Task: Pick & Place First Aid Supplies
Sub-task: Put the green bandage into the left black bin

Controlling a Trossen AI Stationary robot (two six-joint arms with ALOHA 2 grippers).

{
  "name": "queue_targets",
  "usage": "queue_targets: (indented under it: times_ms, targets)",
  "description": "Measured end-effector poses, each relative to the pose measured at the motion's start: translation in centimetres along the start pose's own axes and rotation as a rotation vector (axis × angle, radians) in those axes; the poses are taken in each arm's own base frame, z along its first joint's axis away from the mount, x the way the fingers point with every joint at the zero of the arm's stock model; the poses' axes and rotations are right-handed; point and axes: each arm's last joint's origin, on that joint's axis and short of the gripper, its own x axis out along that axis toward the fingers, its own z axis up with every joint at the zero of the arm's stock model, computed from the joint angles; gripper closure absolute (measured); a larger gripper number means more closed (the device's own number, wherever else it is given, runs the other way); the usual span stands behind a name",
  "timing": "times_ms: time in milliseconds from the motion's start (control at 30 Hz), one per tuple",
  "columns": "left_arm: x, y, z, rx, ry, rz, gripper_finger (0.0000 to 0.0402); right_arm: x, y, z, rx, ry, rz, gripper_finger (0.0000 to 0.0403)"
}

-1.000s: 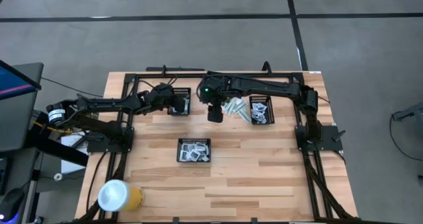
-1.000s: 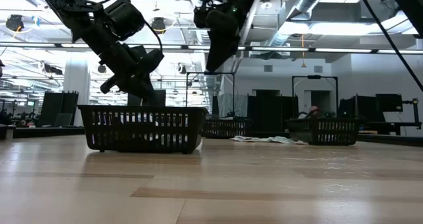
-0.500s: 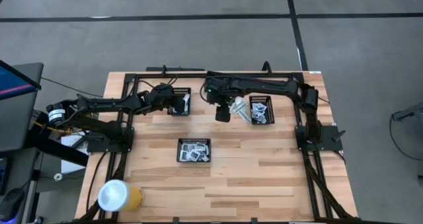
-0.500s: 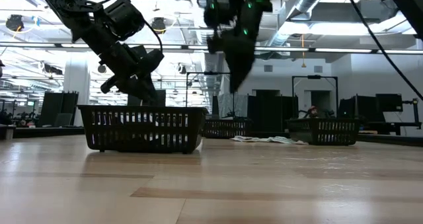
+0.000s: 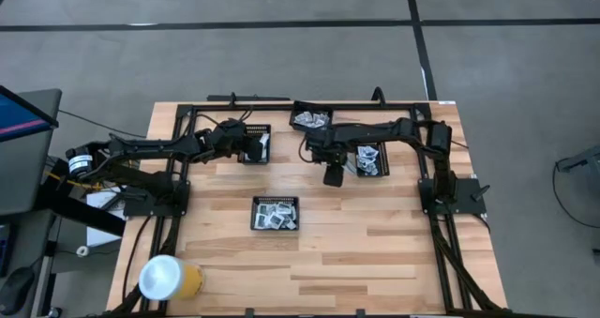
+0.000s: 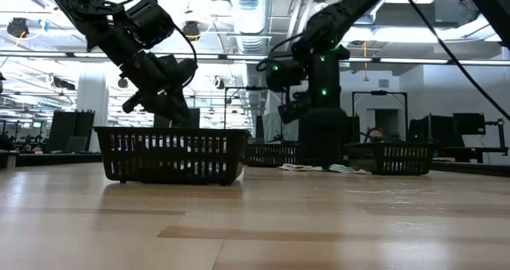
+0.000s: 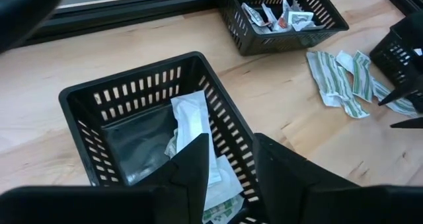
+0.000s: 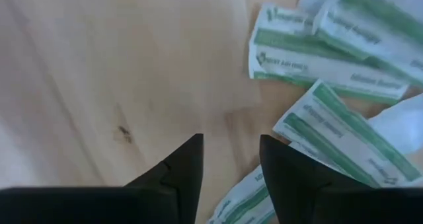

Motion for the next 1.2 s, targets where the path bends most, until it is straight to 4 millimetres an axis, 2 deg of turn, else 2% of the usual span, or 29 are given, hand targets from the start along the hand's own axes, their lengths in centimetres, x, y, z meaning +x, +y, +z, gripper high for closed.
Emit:
queue_targets:
  times_ms: [233, 433, 700, 867, 1200]
  targets:
    - [0.0, 0.0, 0.0, -0.001, -0.002, -0.001, 0.0284, 0.5, 0.0, -0.3, 0.018, 0.009, -0.028, 0.0252]
    - [0.0, 0.0, 0.0, -0.001, -0.003, -0.002, 0.0284, 0.4, 0.1, -0.9, 0.0, 0.071, -0.15, 0.0221]
    - [0.0, 0.0, 0.0, -0.001, -0.002, -0.002, 0.0284, 0.4, 0.4, -1.1, -0.012, 0.1, -0.154, 0.0181]
    - [0.0, 0.0, 0.0, -0.001, -0.003, -0.002, 0.0284, 0.3, 1.0, -1.1, -0.03, 0.101, -0.154, 0.0178]
    - [0.0, 0.0, 0.0, -0.001, 0.003, -0.01, 0.0284, 0.3, 0.9, -1.5, -0.086, 0.146, -0.149, 0.0196]
